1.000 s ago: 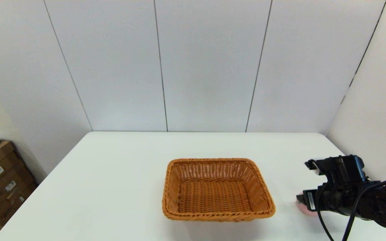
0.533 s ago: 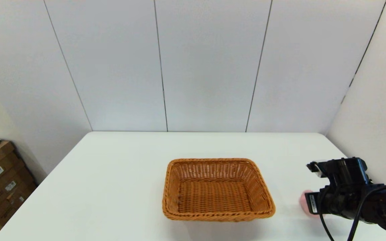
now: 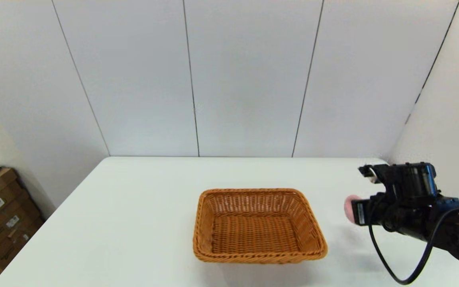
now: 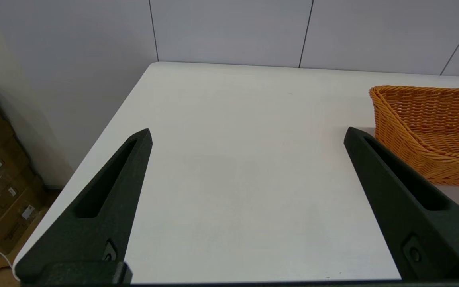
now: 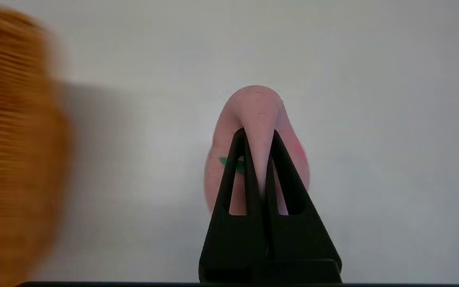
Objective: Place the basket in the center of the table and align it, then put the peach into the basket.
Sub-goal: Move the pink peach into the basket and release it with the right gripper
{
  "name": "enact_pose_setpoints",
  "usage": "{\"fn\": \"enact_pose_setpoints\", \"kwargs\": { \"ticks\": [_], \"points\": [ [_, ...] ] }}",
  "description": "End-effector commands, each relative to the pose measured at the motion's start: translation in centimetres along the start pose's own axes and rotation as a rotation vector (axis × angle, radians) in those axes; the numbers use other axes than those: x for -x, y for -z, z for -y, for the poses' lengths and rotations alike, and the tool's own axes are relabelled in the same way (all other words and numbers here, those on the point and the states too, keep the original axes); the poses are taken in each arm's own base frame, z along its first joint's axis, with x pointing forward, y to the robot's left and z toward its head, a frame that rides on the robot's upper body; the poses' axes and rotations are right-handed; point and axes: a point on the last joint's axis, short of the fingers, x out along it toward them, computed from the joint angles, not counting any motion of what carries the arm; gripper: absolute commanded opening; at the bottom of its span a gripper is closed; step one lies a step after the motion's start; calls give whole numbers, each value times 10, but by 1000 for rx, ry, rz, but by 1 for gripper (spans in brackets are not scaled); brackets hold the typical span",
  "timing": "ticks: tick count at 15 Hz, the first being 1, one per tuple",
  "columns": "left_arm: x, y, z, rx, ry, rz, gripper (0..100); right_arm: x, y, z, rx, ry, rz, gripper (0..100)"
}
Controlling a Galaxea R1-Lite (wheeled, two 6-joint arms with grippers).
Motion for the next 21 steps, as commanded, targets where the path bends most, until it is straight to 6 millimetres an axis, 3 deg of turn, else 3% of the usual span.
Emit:
{"fn": "enact_pose_setpoints", "kwargs": {
  "ticks": [1,5,10,11,15,17,19,21],
  "points": [
    [0,0,0,1,-1,2,100,57,-41,-99,185,-305,219,0],
    [0,0,0,1,-1,2,100,69,-41,-161,293,-451,203,0],
    [0,0,0,1,-1,2,100,48,-35,-180,327,-455,154,0],
    [0,0,0,1,-1,2,100,42,-33,-183,328,-453,142,100],
    [0,0,0,3,-1,2,100,35,-36,-186,310,-452,148,100],
    [0,0,0,3,-1,2,100,35,-45,-179,274,-434,166,100],
    [0,0,0,3,-1,2,100,50,-65,-156,195,-405,226,100],
    [0,0,0,6,-1,3,100,82,-77,-127,159,-370,316,100]
  ]
}}
